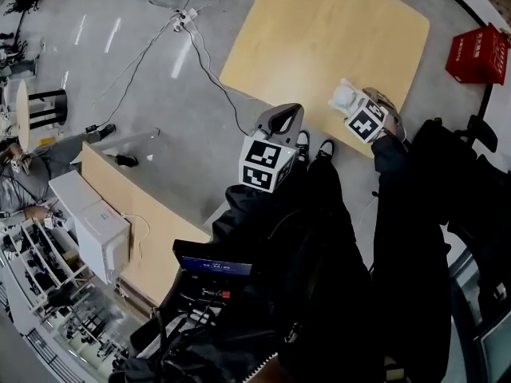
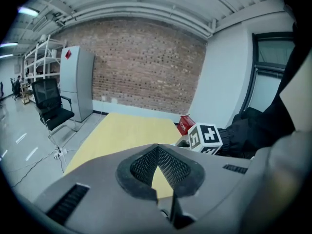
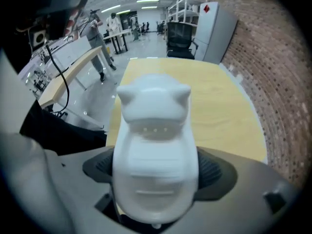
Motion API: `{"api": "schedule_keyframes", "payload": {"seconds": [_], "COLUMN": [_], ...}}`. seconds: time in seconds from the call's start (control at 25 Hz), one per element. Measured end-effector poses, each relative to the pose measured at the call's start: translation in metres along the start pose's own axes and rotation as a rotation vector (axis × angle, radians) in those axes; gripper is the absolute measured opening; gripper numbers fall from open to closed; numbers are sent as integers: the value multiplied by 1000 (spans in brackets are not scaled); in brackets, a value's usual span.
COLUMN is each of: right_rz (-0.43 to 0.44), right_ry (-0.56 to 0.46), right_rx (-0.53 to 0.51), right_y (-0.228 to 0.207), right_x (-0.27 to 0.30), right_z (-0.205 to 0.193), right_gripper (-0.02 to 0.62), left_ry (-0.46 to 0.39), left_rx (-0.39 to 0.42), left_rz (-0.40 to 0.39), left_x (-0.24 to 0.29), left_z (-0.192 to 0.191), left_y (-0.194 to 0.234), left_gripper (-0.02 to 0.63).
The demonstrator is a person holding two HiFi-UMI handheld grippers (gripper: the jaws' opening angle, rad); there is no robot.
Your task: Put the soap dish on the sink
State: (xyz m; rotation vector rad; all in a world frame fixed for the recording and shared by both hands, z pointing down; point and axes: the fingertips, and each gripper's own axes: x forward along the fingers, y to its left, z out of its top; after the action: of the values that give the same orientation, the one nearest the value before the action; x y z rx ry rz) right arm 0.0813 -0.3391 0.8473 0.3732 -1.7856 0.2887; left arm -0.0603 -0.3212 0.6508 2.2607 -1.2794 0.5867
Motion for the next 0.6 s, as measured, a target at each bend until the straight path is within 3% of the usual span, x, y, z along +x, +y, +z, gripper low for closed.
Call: {"api": "schedule_keyframes", "payload": {"seconds": [0.32,0.6], "right_rz": [59,31], "right_ry": [333,359], "right_rx": [-152,-169], "right_y": [-3,-4], "right_x": [51,58], "right_z": [-13,-9], "right_gripper": [483,483], "left_ry": [31,30], "left_rx": [-40,-47], "left_rz": [19,27], "left_x": [-6,-16], "left_z": [-27,-32], "left_y": [31,45], "left_gripper": [3,3]}}
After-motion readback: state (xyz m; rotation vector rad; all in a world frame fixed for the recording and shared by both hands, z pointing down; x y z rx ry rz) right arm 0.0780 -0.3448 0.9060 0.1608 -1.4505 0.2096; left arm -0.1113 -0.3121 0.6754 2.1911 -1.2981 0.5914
